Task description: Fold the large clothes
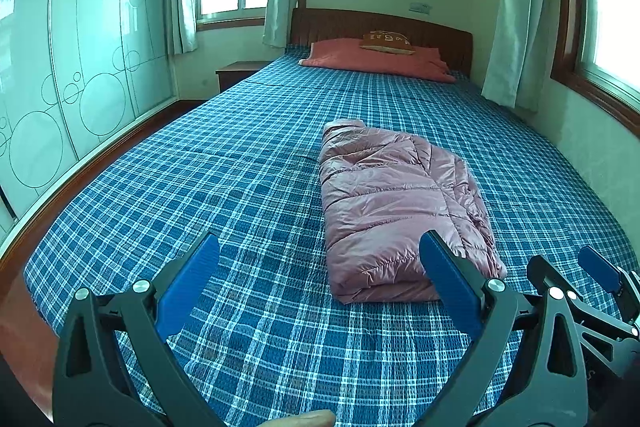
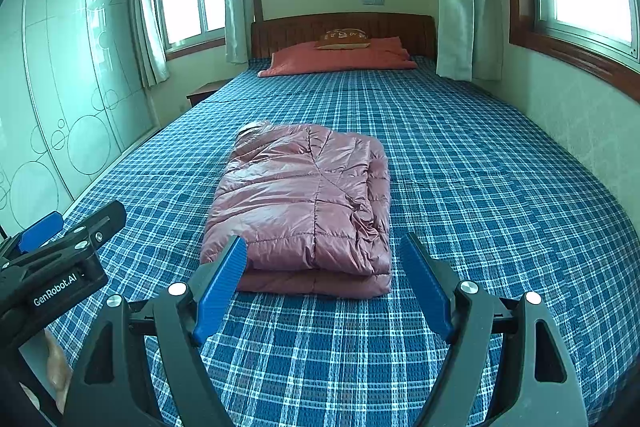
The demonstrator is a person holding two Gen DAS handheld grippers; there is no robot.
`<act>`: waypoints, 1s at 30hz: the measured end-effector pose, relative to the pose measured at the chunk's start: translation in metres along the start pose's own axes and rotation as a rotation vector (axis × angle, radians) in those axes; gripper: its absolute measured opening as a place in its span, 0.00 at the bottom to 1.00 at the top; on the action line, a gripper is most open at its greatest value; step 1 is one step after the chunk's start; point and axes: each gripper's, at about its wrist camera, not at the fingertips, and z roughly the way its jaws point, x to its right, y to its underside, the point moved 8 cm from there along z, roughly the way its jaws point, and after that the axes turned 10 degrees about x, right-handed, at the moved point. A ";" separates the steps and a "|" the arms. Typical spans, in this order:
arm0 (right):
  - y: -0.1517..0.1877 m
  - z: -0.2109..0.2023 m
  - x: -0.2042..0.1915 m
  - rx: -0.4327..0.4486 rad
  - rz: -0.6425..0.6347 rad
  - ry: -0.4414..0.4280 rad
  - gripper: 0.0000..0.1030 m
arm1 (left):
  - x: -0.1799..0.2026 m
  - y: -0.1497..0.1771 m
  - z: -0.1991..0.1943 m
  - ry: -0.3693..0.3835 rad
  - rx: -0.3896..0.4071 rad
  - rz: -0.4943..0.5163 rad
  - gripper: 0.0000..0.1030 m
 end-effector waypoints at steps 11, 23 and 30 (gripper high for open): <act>0.002 0.008 0.004 -0.013 -0.002 0.000 0.75 | 0.003 0.001 0.008 0.012 -0.014 -0.006 0.97; 0.007 0.018 0.008 -0.032 0.002 -0.001 0.75 | 0.012 0.005 0.026 0.030 -0.031 0.001 0.98; 0.011 0.036 0.030 -0.052 0.020 0.020 0.75 | -0.004 0.024 0.073 0.002 -0.131 0.017 0.98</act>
